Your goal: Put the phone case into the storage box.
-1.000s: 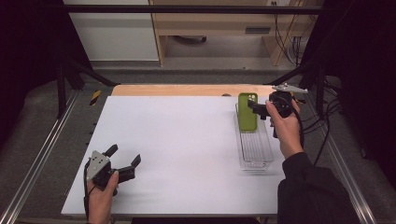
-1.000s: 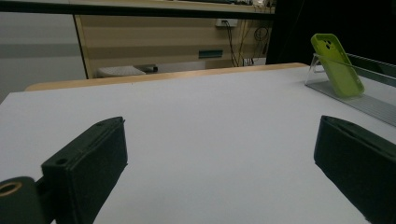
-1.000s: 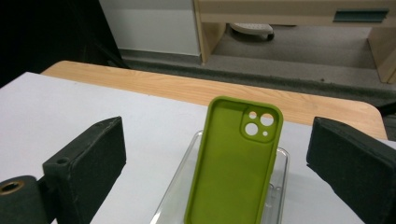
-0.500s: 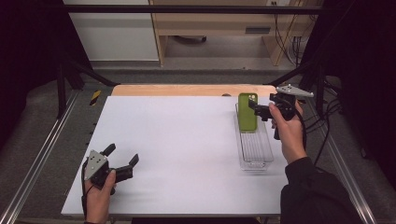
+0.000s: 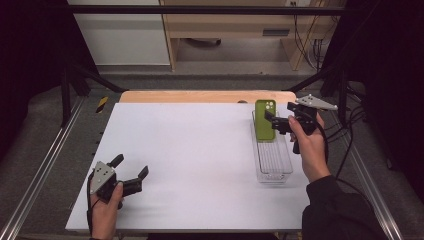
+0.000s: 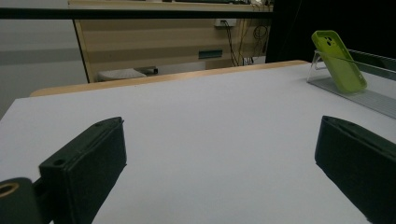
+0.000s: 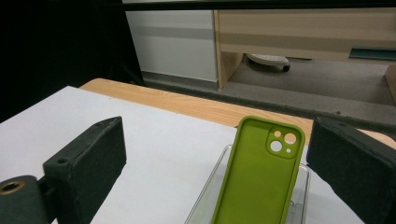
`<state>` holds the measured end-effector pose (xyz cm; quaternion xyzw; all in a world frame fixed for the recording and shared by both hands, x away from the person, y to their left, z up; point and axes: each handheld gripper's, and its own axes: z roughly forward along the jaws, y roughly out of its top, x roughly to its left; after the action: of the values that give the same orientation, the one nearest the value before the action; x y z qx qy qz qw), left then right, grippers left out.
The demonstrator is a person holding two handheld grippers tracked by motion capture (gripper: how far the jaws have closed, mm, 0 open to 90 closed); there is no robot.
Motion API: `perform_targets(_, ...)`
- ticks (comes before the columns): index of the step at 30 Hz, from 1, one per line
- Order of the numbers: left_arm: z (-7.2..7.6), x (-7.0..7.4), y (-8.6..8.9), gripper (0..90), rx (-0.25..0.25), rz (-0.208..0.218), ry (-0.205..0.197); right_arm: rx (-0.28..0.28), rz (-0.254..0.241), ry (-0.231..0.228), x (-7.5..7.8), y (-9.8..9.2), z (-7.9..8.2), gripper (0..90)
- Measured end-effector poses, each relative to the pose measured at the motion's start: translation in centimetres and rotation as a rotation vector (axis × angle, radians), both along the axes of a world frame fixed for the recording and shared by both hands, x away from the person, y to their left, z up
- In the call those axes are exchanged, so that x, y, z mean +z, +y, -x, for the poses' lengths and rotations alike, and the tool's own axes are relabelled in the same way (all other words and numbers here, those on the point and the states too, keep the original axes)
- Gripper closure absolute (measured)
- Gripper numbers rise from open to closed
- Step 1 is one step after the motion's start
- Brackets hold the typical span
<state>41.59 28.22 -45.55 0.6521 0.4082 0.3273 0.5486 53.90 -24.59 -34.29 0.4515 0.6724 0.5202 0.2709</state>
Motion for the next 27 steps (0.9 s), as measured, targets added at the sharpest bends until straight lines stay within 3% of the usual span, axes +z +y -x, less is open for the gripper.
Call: perform_targets(27, -0.1, -0.1, 0.0, 1.7, -0.005, -0.005, 0.006, -0.019, 0.0, -0.012, -1.1, -1.6, 2.8, 4.3)
